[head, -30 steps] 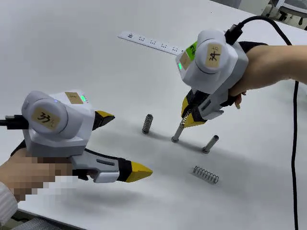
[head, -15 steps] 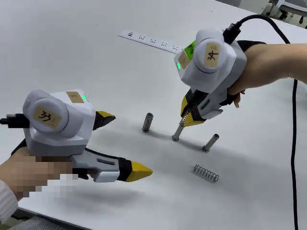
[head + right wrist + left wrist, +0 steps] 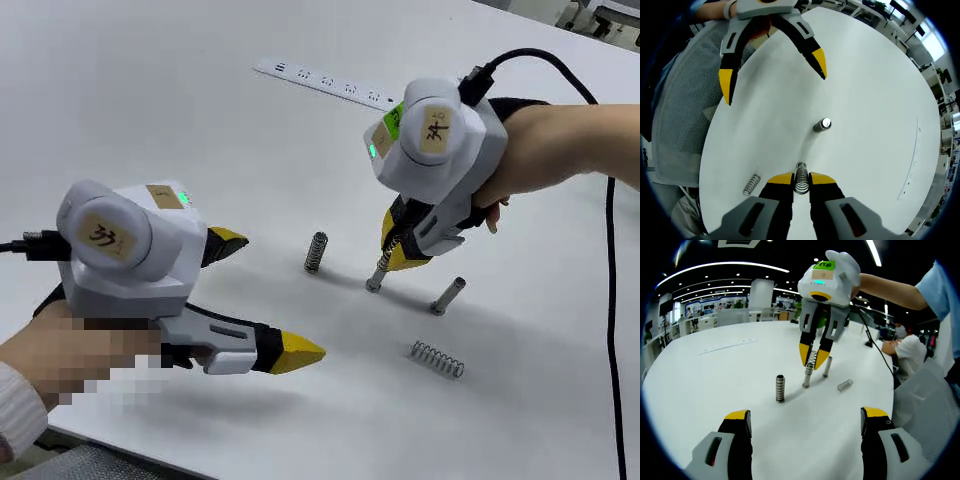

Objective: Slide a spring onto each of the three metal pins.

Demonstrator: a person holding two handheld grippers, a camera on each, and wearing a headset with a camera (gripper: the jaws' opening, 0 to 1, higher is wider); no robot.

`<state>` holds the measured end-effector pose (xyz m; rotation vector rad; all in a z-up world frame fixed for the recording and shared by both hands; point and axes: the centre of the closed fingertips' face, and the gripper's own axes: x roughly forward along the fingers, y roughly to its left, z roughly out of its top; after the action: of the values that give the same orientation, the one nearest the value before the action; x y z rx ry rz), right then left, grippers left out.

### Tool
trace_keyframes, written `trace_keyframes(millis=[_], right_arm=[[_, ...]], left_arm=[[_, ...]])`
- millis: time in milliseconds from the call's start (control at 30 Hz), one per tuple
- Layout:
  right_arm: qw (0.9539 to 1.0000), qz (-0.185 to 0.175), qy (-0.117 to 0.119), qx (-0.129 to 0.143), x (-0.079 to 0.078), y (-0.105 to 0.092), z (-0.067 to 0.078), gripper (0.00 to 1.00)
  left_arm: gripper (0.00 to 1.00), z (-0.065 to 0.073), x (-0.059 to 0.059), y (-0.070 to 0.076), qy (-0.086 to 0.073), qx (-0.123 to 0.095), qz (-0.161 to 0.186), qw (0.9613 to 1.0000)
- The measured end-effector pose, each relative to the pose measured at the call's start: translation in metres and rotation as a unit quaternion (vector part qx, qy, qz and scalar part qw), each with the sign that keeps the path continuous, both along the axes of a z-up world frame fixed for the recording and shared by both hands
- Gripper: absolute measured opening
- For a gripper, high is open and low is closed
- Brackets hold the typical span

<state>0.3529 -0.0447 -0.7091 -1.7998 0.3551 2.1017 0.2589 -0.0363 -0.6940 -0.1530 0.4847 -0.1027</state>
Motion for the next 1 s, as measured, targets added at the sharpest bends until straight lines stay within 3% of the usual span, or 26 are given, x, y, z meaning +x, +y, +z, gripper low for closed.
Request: trace_keyframes(millis=[567, 1000], right_arm=[[0.9998, 0.000, -0.014, -0.014, 0.003, -0.003, -0.030, 0.13], [0.9998, -0.005, -0.011, -0.014, 0.003, -0.002, -0.032, 0.13]], left_arm=[[0.91, 0.000, 0.000, -0.002, -0.001, -0.004, -0.002, 1.0000], [0.89, 0.001, 0.001, -0.003, -0.008, -0.017, -0.002, 0.9998]])
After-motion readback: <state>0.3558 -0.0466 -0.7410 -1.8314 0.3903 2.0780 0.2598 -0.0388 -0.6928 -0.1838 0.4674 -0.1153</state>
